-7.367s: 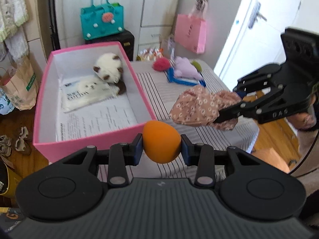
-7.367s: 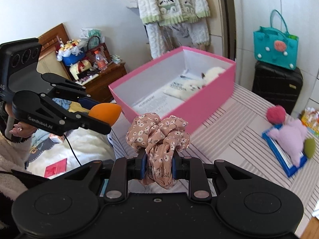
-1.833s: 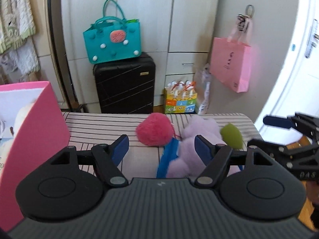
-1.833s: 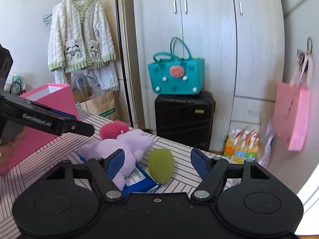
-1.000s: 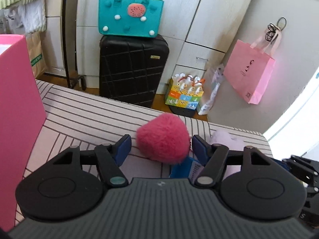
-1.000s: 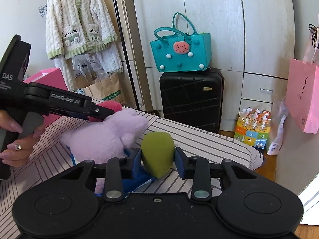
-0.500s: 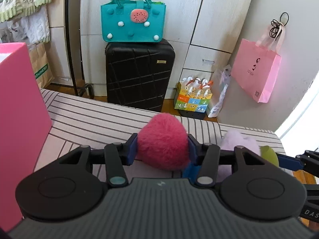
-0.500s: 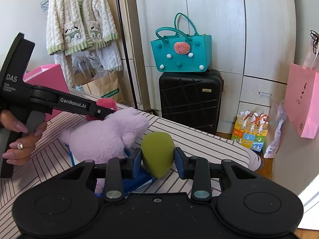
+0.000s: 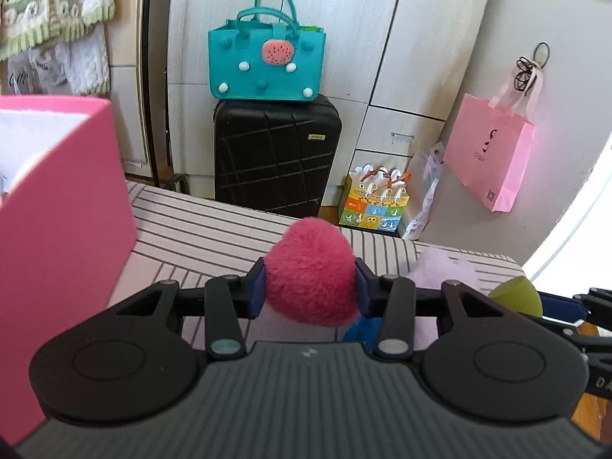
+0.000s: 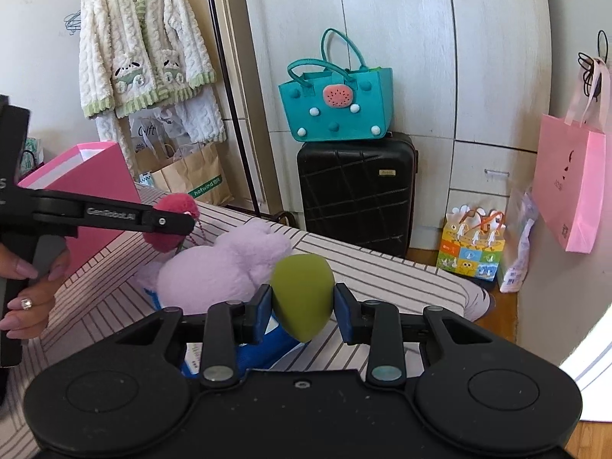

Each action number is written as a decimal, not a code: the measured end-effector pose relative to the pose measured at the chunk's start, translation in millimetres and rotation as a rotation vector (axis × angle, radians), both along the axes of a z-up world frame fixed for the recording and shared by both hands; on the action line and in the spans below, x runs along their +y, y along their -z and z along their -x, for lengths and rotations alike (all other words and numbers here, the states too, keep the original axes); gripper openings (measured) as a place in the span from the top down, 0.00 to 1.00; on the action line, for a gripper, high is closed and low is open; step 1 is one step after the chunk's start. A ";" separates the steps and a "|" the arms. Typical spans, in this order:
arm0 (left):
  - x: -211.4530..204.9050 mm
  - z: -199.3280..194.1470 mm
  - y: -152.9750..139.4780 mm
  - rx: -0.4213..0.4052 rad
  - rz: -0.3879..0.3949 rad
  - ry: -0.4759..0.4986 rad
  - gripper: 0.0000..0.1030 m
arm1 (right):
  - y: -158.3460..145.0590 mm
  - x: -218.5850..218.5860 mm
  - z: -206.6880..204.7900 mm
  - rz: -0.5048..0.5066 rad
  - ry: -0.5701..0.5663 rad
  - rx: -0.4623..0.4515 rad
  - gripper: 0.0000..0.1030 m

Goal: Organize soft objects
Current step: 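Lift the pompom and green sponge in both grippers off the table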

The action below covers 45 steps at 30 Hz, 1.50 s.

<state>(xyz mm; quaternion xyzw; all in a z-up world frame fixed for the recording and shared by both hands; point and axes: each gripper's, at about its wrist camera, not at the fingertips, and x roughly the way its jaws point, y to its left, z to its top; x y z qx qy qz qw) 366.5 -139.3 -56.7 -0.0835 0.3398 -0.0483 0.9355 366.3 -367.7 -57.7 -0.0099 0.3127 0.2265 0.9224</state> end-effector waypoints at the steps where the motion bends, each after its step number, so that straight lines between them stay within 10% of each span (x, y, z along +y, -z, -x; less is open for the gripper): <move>1: 0.3 3.3 -2.6 0.001 0.000 0.006 0.58 | -1.8 0.2 2.5 -0.008 -0.004 -0.002 0.62; 45: 62.6 175.6 -83.1 0.070 0.044 0.440 0.58 | -76.3 66.9 138.6 -0.038 -0.161 0.155 0.62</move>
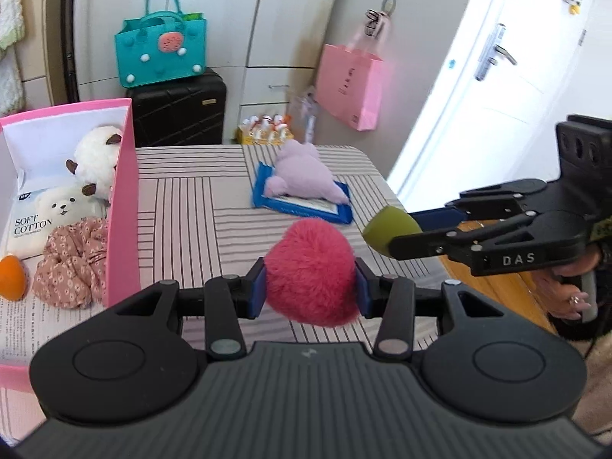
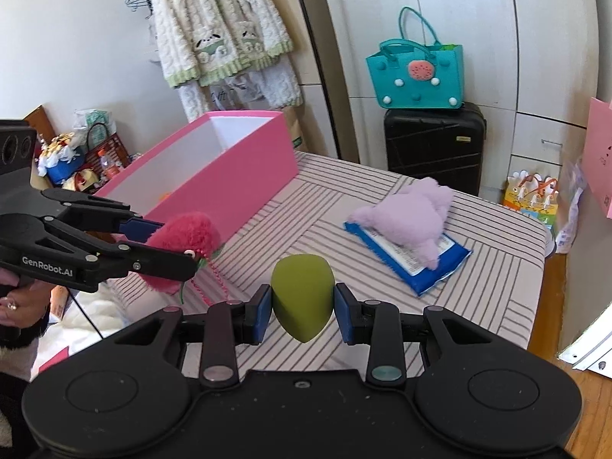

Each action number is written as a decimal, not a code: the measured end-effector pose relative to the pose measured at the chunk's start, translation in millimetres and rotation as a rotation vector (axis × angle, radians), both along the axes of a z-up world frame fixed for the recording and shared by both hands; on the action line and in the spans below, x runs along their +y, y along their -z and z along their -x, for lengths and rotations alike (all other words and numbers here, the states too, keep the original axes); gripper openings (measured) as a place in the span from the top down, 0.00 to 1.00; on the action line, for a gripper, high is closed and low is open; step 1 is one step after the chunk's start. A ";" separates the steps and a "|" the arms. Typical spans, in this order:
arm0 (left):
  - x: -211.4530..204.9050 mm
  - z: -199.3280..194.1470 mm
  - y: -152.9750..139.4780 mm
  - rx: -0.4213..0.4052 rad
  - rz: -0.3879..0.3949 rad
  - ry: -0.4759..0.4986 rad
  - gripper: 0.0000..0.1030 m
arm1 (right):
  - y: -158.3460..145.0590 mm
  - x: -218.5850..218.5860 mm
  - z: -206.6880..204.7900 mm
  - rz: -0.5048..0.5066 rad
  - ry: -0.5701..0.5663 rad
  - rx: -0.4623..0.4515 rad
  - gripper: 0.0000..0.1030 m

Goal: Organize soft objects
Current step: 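Lift the pompom and green sponge in both grippers off the table, then carry the pompom and green sponge in both grippers toward the pink box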

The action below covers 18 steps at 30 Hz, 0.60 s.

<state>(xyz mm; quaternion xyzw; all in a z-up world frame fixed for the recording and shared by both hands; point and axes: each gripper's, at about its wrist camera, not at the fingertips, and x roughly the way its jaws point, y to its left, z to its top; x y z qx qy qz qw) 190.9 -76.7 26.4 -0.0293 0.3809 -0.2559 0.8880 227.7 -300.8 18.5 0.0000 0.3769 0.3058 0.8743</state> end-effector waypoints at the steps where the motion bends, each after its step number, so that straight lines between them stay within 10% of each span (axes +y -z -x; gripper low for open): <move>1: 1.6 4.0 -2.7 0.000 -0.005 0.012 0.58 | -1.8 0.9 3.0 0.002 -0.003 -0.002 0.62; 18: 38.6 57.9 -37.7 0.000 -0.086 0.087 0.58 | -22.1 30.7 36.8 -0.013 -0.077 0.032 0.62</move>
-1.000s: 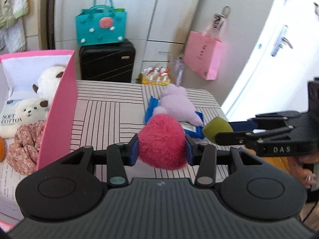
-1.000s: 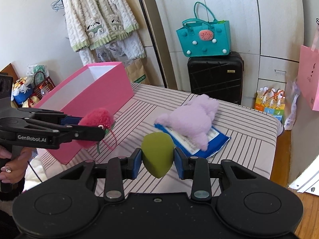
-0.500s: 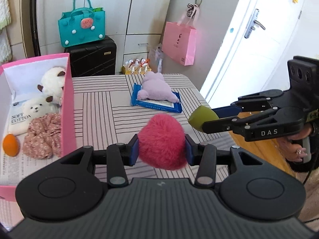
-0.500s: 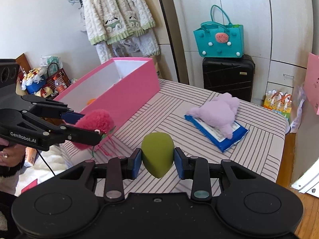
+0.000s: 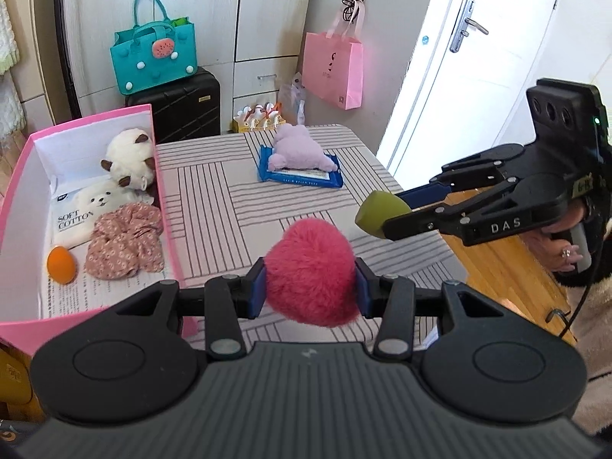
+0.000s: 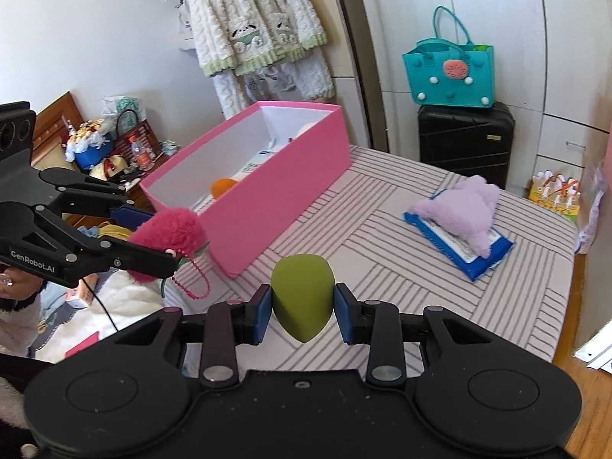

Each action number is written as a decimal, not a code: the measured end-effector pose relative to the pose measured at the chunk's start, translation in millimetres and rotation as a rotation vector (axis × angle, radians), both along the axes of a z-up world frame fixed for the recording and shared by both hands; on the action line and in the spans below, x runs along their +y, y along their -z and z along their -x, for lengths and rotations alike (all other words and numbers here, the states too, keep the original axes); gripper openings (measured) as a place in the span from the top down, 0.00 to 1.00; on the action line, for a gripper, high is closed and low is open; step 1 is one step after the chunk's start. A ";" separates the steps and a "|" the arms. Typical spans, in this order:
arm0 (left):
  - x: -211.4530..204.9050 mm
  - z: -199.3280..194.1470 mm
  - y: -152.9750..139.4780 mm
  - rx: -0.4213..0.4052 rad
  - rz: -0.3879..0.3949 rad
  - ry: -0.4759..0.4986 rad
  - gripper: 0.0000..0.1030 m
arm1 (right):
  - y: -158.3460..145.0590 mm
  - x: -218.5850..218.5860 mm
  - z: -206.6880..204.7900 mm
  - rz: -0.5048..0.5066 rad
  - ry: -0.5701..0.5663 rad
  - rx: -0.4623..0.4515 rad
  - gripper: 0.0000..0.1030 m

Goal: Organize soft objects
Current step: 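Carry the pompom and green sponge in both grippers toward the pink box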

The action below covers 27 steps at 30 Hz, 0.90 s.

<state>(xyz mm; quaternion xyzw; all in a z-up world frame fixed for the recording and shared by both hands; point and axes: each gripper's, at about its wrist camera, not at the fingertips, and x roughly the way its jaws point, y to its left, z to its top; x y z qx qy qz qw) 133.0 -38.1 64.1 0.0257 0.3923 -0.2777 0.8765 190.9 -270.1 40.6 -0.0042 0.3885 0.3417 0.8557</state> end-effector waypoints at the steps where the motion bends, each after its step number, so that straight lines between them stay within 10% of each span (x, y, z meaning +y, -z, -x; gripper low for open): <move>1: 2.5 1.1 -0.8 0.005 0.001 0.003 0.58 | -1.7 1.6 1.7 -0.004 0.007 -0.004 0.61; 27: 88.1 24.5 -32.5 -0.041 -0.047 -0.101 0.57 | -31.6 93.4 2.7 -0.030 -0.233 0.006 0.61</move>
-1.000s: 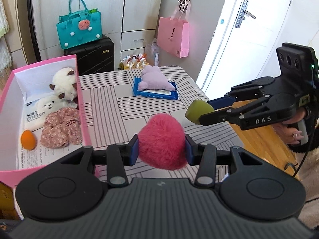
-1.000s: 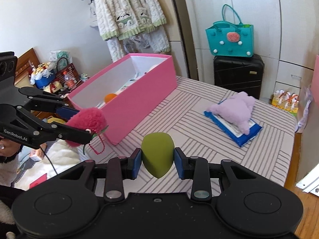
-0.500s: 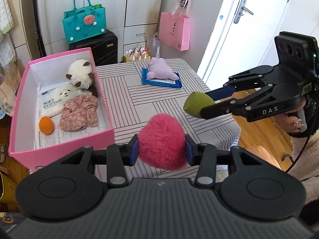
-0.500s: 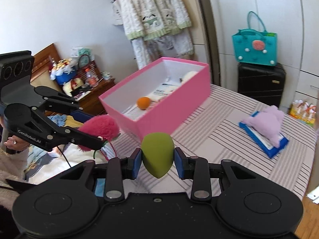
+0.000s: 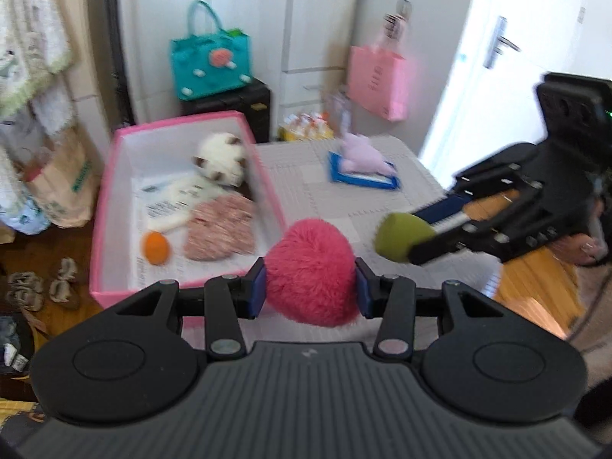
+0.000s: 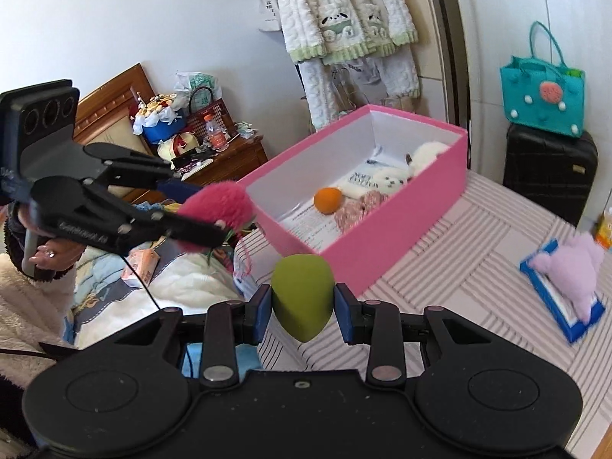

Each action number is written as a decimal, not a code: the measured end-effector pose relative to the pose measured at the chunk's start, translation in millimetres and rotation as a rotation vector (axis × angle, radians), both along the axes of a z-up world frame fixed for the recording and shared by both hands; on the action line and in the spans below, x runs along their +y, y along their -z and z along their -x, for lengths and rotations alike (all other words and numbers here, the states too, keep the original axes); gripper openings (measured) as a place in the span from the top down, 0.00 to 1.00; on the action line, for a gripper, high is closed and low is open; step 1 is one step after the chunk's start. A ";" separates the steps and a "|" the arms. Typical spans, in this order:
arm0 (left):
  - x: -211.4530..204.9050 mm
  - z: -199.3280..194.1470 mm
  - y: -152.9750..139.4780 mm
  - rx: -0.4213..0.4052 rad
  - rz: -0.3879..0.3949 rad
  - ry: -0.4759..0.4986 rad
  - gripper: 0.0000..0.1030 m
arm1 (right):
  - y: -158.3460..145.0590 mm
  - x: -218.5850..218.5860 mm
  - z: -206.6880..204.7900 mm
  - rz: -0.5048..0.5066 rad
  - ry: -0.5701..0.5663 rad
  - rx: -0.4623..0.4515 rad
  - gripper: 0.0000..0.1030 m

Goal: Organize soft objects
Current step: 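Carry the pompom and green sponge in both grippers toward the pink box, then lower the pompom and green sponge into the box and open both grippers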

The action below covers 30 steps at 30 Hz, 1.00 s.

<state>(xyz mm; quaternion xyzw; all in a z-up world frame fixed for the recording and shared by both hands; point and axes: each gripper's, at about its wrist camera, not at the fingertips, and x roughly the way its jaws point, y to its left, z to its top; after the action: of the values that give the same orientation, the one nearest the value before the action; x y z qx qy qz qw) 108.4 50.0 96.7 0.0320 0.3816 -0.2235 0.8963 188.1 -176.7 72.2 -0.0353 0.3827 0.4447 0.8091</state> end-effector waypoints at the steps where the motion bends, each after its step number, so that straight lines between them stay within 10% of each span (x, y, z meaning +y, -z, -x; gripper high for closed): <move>1: 4.8 -4.4 1.3 -0.013 -0.006 -0.021 0.57 | -0.2 3.0 -2.4 0.002 -0.004 -0.009 0.61; 20: 55.6 -126.5 64.4 0.177 -0.057 -0.112 0.57 | 3.3 79.7 -96.1 0.059 -0.012 -0.192 0.61; 30: 50.3 -154.6 90.6 0.208 -0.258 -0.099 0.56 | 24.6 118.7 -134.9 0.157 -0.087 -0.141 0.61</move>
<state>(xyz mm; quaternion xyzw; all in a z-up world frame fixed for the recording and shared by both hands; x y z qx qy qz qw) 263.0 100.3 6.1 0.1047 0.4987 -0.1302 0.8505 323.0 -58.0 47.6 -0.1466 0.3565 0.4445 0.8086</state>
